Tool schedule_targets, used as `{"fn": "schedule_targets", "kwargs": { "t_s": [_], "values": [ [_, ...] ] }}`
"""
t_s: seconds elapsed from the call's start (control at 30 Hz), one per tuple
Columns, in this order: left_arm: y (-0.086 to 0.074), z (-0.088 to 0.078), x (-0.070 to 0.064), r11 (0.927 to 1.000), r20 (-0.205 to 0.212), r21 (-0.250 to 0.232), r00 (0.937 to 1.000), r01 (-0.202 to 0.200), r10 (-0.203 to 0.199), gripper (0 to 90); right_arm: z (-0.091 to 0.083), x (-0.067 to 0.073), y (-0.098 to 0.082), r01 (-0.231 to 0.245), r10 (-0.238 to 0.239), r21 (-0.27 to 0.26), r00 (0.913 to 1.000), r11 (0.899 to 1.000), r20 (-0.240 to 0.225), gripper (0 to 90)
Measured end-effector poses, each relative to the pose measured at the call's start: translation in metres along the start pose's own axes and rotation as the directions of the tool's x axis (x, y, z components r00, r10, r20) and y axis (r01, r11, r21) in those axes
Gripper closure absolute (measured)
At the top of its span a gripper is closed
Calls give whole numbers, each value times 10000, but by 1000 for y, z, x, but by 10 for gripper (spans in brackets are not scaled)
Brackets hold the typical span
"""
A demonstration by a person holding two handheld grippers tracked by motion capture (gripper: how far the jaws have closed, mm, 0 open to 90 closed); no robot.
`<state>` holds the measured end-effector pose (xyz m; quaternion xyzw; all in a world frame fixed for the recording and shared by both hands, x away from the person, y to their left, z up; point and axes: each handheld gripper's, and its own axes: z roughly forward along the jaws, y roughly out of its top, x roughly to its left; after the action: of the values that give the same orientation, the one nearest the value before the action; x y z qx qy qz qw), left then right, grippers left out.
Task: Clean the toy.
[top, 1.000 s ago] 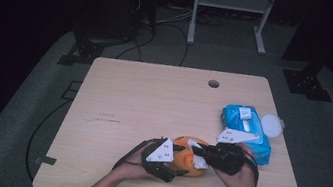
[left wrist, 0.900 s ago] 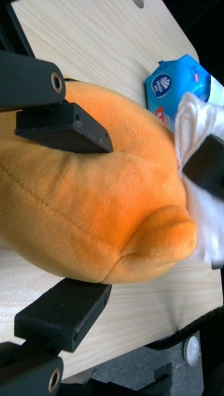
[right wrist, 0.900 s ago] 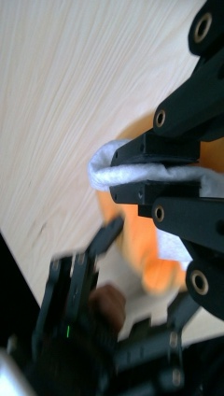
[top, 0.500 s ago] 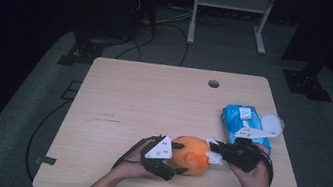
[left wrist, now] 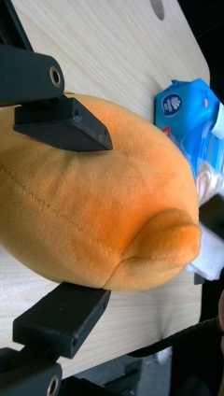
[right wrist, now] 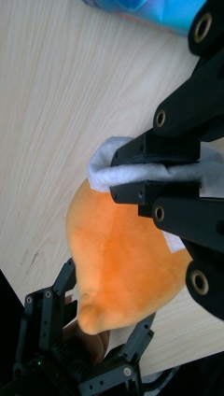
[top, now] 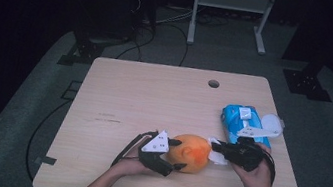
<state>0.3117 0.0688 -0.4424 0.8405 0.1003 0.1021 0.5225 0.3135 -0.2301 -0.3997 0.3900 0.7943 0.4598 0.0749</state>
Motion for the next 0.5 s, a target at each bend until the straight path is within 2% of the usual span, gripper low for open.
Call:
{"fn": "schedule_targets", "kwargs": {
  "t_s": [0.17, 0.27, 0.33, 0.43, 0.5],
  "values": [
    [0, 2, -1, 10000, 10, -34, 10000, 42, -42, 265, 2, 2, 2, 31, -31, 41, 10000, 10000, -2, 815],
    [0, 3, -2, 10000, 40, -31, 10000, 22, -22, 265, 2, 14, 5, 248, -252, -93, 9987, 9996, -434, 814],
    [0, 1, -1, 10000, 40, -10, 10000, 88, -88, 265, 5, 20, 6, 526, -527, -26, 9981, 9986, -313, 815],
    [-1, 0, 1, 9999, -5, -13, 9999, 144, -144, 265, 6, 10, 5, 256, -257, -20, 9994, 9997, -242, 815],
    [-1, 0, 2, 9999, -48, -5, 9999, 144, -144, 265, 7, 1, 1, 103, -105, 113, 9997, 9999, 207, 815]
  ]
}}
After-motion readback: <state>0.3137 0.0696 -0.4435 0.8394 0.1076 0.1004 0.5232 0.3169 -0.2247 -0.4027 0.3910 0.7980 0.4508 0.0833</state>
